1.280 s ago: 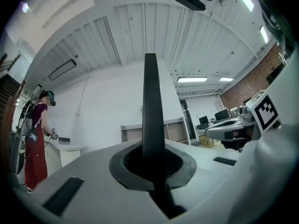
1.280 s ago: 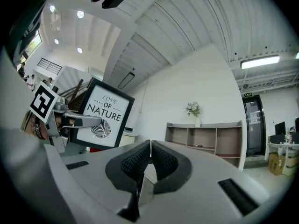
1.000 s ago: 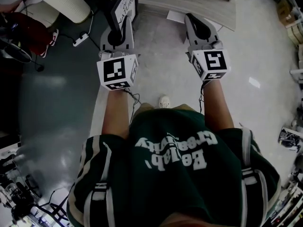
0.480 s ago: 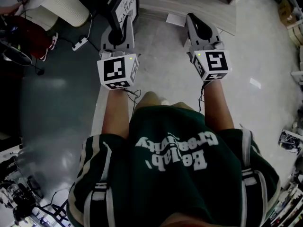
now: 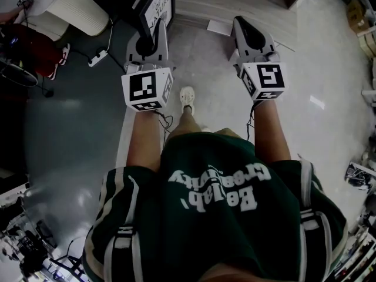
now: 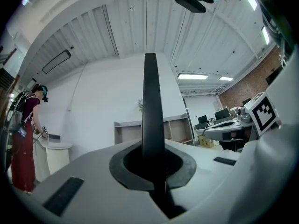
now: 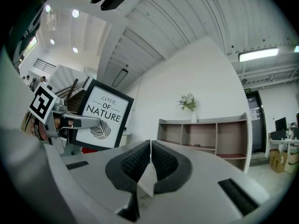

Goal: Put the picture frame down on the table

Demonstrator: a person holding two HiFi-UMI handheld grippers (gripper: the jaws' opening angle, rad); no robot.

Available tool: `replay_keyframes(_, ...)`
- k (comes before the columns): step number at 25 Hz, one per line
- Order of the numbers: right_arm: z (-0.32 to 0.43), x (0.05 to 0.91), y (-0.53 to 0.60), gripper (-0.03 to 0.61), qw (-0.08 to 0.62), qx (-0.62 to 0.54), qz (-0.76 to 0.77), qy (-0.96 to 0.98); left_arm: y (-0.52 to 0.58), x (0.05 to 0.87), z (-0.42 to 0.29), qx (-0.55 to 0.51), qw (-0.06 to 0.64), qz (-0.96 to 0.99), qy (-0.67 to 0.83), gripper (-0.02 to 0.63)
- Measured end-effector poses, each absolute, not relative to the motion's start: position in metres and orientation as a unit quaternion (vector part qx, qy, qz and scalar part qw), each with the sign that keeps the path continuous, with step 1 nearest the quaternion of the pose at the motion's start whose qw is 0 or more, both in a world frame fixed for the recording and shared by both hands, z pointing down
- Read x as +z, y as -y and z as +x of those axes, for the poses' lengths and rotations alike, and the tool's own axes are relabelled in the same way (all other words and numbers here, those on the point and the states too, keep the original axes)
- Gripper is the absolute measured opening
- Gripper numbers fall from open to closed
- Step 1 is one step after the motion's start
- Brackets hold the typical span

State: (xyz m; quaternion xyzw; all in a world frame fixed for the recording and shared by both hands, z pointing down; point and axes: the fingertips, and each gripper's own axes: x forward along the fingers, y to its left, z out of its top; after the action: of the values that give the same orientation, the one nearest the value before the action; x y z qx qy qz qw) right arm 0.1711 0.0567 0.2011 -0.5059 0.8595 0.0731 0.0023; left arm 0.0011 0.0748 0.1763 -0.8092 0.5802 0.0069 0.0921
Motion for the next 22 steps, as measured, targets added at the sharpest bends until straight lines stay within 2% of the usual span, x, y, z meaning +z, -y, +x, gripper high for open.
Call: replay_keyframes(22,0.084,0.196,0.155,0.035,-0.011,0.07,-0.535,-0.842,0.149,0.178,-0.081,0.007,0.086,-0.833,-0.546,0.026)
